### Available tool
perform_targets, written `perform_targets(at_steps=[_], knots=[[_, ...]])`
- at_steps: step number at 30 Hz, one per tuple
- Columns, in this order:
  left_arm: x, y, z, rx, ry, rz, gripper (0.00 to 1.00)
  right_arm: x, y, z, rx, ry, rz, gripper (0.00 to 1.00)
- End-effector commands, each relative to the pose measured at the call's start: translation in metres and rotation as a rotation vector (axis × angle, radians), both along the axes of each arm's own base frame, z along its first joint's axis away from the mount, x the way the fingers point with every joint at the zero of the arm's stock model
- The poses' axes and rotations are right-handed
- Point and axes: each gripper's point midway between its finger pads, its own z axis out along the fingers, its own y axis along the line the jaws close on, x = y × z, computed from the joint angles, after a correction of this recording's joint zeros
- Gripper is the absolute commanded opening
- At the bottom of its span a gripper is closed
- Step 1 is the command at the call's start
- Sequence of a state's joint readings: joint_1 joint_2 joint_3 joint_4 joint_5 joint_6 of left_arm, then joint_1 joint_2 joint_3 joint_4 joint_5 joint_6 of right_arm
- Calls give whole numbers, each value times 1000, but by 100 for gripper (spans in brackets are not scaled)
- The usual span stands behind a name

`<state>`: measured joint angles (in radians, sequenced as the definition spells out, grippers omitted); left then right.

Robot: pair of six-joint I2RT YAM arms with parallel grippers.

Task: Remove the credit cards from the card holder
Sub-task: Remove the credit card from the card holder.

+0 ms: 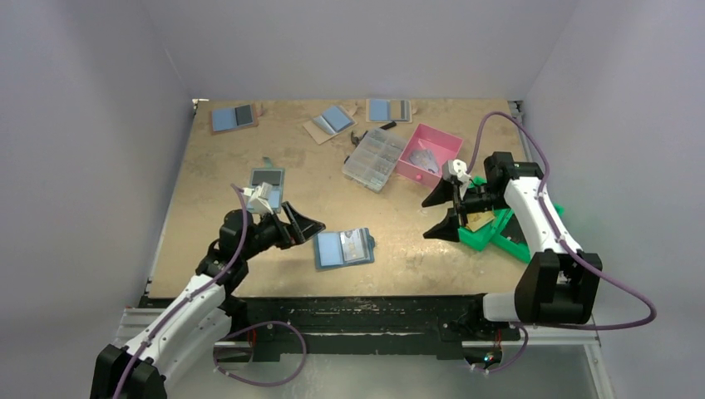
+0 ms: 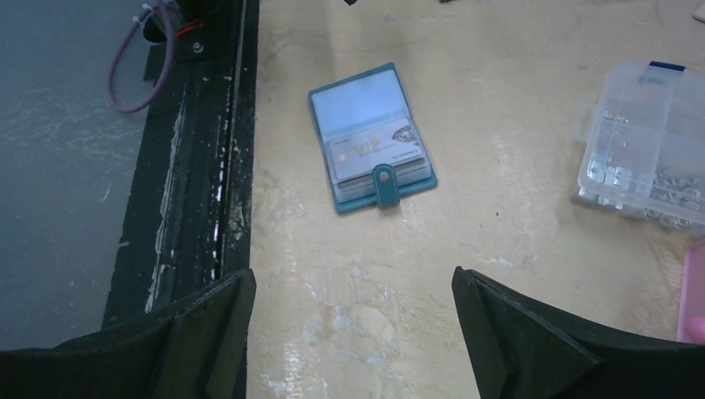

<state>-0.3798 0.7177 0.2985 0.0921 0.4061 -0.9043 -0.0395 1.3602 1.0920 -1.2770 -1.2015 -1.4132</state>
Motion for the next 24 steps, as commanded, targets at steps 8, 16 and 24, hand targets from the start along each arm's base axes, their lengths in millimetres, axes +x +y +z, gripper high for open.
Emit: perform_targets(at_steps=[8, 16, 24], knots=[[1, 1, 18, -17, -43, 6, 95, 14, 4, 24, 51, 110, -136, 99], [-4, 1, 27, -34, -47, 3, 95, 20, 3, 33, 52, 50, -221, 99], [4, -4, 23, -29, -30, -8, 96, 24, 10, 29, -16, -1, -229, 99]])
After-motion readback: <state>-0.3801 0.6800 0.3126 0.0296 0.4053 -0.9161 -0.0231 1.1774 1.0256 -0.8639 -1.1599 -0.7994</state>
